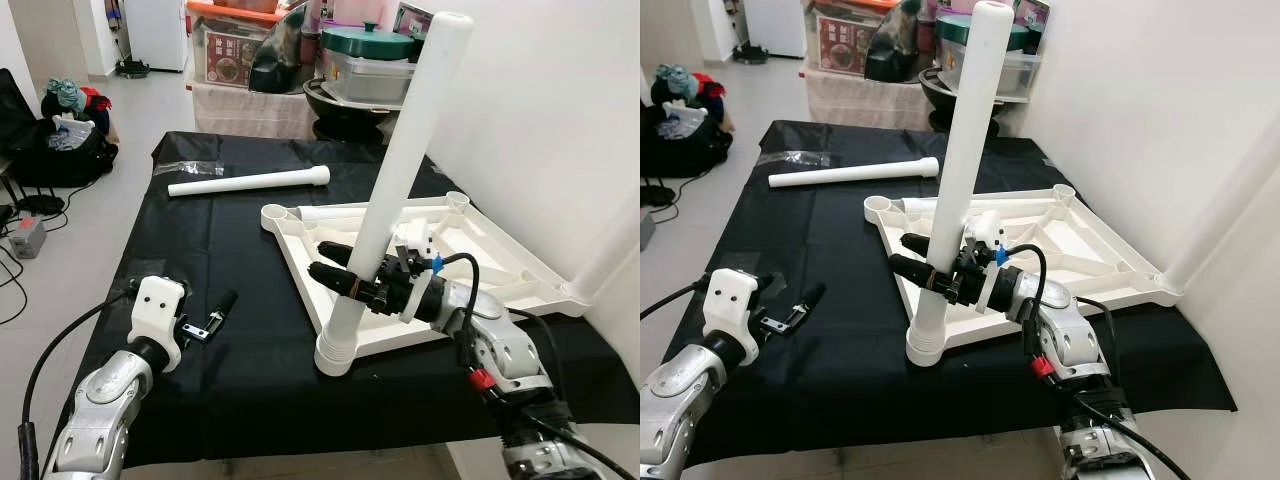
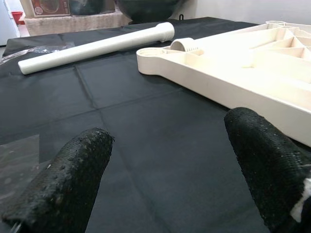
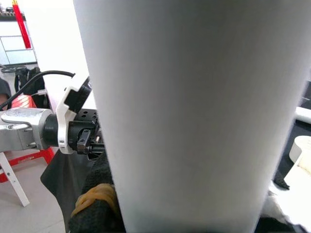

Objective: Building children table

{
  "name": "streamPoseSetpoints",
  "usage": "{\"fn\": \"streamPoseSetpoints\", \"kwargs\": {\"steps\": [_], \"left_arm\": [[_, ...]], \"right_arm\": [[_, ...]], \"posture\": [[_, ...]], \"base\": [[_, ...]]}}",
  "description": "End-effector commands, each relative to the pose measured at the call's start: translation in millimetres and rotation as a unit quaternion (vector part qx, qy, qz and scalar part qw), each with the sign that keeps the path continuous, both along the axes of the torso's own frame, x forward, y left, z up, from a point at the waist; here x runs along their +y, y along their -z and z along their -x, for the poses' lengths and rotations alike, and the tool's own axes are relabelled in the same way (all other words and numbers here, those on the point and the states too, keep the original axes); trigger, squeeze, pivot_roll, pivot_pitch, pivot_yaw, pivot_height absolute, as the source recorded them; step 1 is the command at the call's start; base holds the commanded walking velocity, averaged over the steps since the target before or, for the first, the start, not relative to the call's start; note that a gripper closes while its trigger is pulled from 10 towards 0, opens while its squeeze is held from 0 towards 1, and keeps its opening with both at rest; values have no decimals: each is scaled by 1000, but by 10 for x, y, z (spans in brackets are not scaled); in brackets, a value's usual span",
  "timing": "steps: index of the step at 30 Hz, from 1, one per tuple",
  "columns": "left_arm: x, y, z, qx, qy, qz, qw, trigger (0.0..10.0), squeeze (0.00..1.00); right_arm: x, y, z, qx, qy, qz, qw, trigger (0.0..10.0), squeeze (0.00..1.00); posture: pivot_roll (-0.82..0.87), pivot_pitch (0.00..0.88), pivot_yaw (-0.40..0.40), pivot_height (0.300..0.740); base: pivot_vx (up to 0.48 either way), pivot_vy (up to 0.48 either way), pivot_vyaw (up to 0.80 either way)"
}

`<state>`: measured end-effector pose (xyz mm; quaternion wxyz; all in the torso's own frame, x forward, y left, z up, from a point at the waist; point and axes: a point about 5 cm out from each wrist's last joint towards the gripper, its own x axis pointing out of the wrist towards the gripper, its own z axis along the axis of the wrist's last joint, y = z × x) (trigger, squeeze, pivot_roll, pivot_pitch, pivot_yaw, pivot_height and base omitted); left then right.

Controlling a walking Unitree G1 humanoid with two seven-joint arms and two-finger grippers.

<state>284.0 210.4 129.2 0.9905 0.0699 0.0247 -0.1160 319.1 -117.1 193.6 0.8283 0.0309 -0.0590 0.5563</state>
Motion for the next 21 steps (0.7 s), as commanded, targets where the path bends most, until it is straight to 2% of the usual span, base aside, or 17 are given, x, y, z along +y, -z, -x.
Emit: {"fn": "streamPoseSetpoints", "kwargs": {"steps": [1,7,10,11,12,13,16,17,19,20,21], "left_arm": [[-11,-29,9,0,4,5,1000,10000,4],[-22,-16,39,6,6,5,1000,10000,8],[-7,-9,49,8,4,4,1000,10000,8],[-9,-9,41,8,4,5,1000,10000,8],[-9,-9,41,8,4,5,1000,10000,8],[-11,-10,35,8,4,5,1000,10000,8],[-41,-4,2,7,6,7,1000,10000,8],[-41,-4,2,7,6,7,1000,10000,8],[-61,-6,-11,7,8,9,1000,10000,8],[-61,-6,-11,7,8,9,1000,10000,8],[-65,-8,-15,7,8,10,1000,10000,8]], "right_arm": [[93,224,72,55,-26,-3,998,0,0],[122,303,113,66,-11,3,998,0,0],[145,409,93,83,32,36,995,0,0],[142,448,53,96,72,43,992,0,0],[142,448,53,96,72,43,992,0,0],[138,471,26,105,100,45,988,0,0],[94,600,-27,145,213,59,964,0,0],[94,600,-27,145,213,59,964,0,0],[46,659,-31,161,282,61,944,0,0],[46,659,-31,161,282,61,944,0,0],[20,684,-27,168,317,61,931,0,0]], "posture": [[142,0,-153,740],[140,0,-154,740],[135,0,-149,740],[123,0,-149,740],[123,0,-149,740],[123,0,-149,740],[113,0,-143,740],[113,0,-143,740],[112,0,-142,740],[112,0,-142,740],[112,0,-142,740]], "base": [[0,0,0],[0,0,0],[0,0,0],[0,0,0],[0,0,0],[0,0,0],[0,0,0],[0,0,0],[0,0,0],[0,0,0],[0,0,0]]}}
